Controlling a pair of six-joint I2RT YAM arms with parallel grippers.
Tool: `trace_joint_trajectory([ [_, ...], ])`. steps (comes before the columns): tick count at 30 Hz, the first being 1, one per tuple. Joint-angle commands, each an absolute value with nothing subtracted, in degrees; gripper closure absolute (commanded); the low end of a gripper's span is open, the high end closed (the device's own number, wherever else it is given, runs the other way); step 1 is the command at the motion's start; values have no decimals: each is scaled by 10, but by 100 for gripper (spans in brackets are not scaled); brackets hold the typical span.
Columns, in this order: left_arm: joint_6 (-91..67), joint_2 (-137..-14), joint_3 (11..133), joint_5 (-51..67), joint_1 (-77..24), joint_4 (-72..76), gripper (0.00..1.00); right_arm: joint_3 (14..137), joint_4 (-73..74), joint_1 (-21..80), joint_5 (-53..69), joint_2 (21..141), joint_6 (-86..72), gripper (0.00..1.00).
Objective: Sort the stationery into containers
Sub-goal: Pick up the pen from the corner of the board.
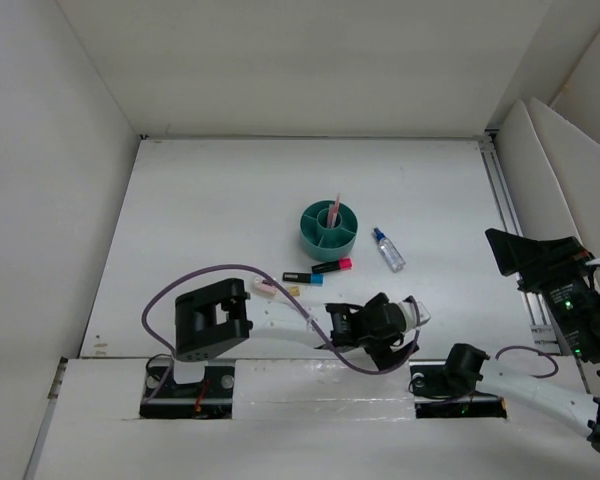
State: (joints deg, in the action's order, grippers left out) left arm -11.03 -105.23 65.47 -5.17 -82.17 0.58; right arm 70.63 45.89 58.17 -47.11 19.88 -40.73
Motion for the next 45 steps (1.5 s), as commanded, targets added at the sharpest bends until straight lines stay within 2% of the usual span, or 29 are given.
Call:
trace_joint_trajectory([
  [1, -94, -1056, 685, -67, -826, 11, 4, 695, 446, 584, -453, 199, -397, 1],
  [9, -94, -1106, 711, -84, -833, -3, 14, 695, 441, 584, -453, 193, -397, 1],
  [10, -94, -1106, 711, -84, -833, -10, 20, 690, 441, 584, -453, 193, -397, 1],
  [12, -94, -1112, 711, -93, -833, -15, 22, 690, 441, 584, -453, 187, -397, 1],
  [15, -105, -1126, 711, -98, -838, -15, 33, 690, 436, 584, -453, 182, -392, 1],
  [18, -105, -1131, 711, -106, -844, -21, 38, 690, 436, 584, -453, 182, -392, 1],
  [22, -112, -1145, 716, -114, -849, -34, 58, 690, 436, 584, -453, 177, -387, 1],
  [24, -117, -1151, 716, -120, -849, -40, 61, 690, 431, 584, -453, 171, -387, 1],
  [26, -117, -1158, 716, -120, -849, -40, 70, 690, 431, 584, -447, 171, -387, 1],
  [27, -117, -1158, 716, -120, -849, -40, 79, 690, 431, 584, -447, 171, -387, 1],
  [29, -123, -1164, 716, -120, -849, -46, 87, 690, 431, 584, -447, 171, -387, 1],
  [31, -130, -1164, 716, -127, -849, -51, 100, 690, 425, 584, -447, 171, -381, 1],
  [37, -146, -1121, 696, -162, -849, -50, 100, 700, 425, 584, -442, 177, -376, 1],
  [45, -181, -946, 657, -192, -783, -15, 100, 712, 425, 584, -443, 171, -371, 1],
])
